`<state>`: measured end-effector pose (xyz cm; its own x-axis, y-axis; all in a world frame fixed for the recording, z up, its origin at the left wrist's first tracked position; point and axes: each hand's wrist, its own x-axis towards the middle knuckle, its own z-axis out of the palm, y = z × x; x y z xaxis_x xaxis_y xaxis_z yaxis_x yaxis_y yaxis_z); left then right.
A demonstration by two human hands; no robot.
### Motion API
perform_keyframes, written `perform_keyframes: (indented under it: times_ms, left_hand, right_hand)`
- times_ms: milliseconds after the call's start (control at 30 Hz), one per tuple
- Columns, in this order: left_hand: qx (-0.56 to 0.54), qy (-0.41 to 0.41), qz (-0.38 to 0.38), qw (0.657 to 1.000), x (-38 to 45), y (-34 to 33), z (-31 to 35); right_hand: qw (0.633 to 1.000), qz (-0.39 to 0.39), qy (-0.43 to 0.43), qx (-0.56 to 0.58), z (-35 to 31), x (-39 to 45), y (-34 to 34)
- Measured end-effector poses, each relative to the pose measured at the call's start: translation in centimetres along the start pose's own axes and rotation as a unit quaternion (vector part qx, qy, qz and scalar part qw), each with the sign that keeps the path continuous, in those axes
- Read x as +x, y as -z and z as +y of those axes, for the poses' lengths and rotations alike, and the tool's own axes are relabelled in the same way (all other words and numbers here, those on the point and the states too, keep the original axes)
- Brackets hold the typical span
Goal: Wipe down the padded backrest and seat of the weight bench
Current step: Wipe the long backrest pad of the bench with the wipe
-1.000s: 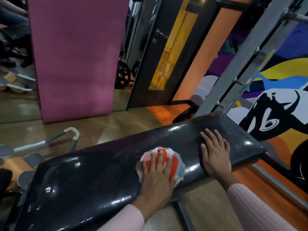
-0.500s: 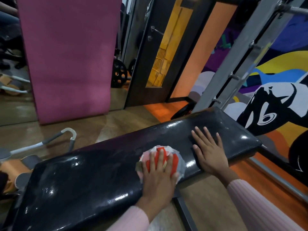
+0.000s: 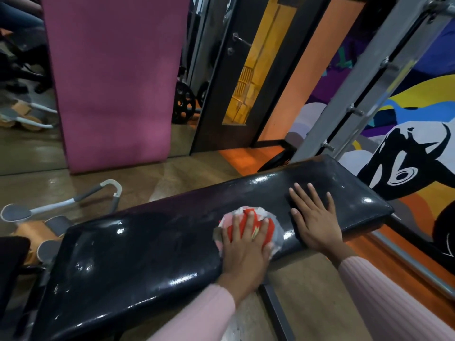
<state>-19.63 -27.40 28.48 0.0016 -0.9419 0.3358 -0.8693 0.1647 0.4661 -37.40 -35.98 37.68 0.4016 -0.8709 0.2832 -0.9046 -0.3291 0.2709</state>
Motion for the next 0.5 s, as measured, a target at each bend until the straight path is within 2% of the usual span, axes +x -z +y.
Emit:
perform_keyframes:
  times_ms: [133,267,433,500]
  left_hand:
    - [-0.003,0.06,-0.057,0.997,1.1,1.3,-4.3]
    - [0.034,0.094,0.003,0.995,-2.7,1.6,-6.4]
    - [0.024,0.011,0.005,1.0,-2.9,0.3,-2.0]
    - [0.002,0.023,-0.006,1.0,-1.4,0.5,-1.7]
  right_hand:
    - [1.0,-0.009,0.005,-0.007,0.1,0.0,-0.2]
    - [1.0,0.002,0.002,-0.007,0.1,0.1,-0.4]
    - [1.0,0.007,-0.004,-0.006,0.2,0.3,-0.5]
    - [1.0,0.002,-0.004,-0.01,0.2,0.2,-0.4]
